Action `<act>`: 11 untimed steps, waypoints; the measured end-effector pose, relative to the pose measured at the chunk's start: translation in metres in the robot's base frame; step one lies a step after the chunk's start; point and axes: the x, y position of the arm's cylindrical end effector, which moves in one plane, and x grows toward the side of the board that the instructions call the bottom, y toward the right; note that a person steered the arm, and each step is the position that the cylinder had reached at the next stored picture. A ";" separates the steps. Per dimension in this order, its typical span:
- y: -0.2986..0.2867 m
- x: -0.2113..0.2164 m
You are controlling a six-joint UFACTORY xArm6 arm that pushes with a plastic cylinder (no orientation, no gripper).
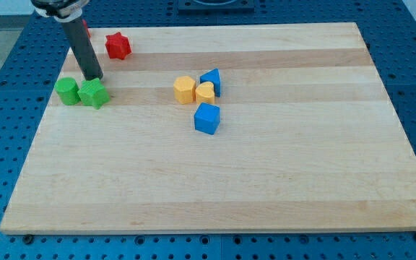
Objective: Move the arm below to the red circle
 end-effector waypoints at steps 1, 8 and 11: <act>-0.012 -0.014; -0.072 -0.035; -0.072 -0.049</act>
